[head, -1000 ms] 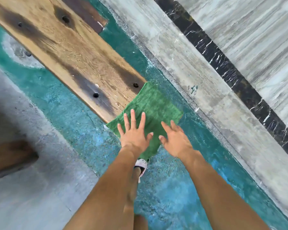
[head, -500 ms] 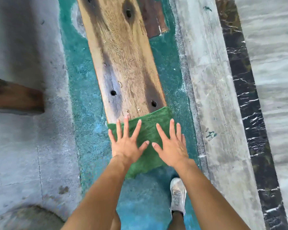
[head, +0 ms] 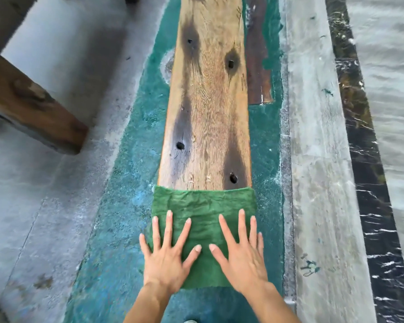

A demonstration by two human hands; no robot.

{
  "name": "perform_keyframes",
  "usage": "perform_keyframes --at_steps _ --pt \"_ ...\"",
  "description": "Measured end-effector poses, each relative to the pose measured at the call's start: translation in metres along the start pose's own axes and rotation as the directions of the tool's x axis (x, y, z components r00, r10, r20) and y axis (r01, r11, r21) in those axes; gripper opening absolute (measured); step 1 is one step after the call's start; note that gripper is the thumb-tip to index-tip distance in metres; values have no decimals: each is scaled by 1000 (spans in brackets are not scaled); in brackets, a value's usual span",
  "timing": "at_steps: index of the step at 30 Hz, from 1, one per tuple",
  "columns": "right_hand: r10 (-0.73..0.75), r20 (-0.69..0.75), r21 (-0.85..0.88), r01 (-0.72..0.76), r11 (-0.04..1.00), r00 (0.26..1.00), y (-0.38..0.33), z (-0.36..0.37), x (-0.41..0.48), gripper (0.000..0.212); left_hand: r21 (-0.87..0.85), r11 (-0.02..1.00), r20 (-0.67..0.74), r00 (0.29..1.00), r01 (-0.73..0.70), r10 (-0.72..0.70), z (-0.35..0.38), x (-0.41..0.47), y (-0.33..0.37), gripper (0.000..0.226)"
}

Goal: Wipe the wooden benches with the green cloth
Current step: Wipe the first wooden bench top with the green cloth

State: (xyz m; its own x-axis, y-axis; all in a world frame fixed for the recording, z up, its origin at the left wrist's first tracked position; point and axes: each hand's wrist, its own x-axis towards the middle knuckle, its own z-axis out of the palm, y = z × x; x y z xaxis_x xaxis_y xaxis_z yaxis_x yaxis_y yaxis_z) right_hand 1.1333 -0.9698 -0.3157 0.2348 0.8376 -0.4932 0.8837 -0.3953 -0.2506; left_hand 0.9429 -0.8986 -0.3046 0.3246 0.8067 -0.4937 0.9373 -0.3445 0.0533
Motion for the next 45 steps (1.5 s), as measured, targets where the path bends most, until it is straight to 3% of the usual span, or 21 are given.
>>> perform_keyframes --at_steps 7,14,24,35,45 --pt "-7 -193 -21 2 1000 981 -14 28 32 80 -47 998 -280 960 -38 24 20 25 -8 71" --pt "51 -292 4 -52 999 955 -1 58 30 83 -88 995 -292 956 -40 12 53 17 -12 65" --pt "-1 -264 -13 -3 1000 965 -21 70 30 90 -67 998 -319 948 -14 -8 66 12 -39 65" --pt "33 -363 -85 -69 994 931 -46 91 34 88 53 994 -289 952 -94 105 73 29 -68 66" --pt "27 -369 -93 -66 993 929 -60 93 31 89 -12 996 -349 934 -93 83 81 32 -77 71"
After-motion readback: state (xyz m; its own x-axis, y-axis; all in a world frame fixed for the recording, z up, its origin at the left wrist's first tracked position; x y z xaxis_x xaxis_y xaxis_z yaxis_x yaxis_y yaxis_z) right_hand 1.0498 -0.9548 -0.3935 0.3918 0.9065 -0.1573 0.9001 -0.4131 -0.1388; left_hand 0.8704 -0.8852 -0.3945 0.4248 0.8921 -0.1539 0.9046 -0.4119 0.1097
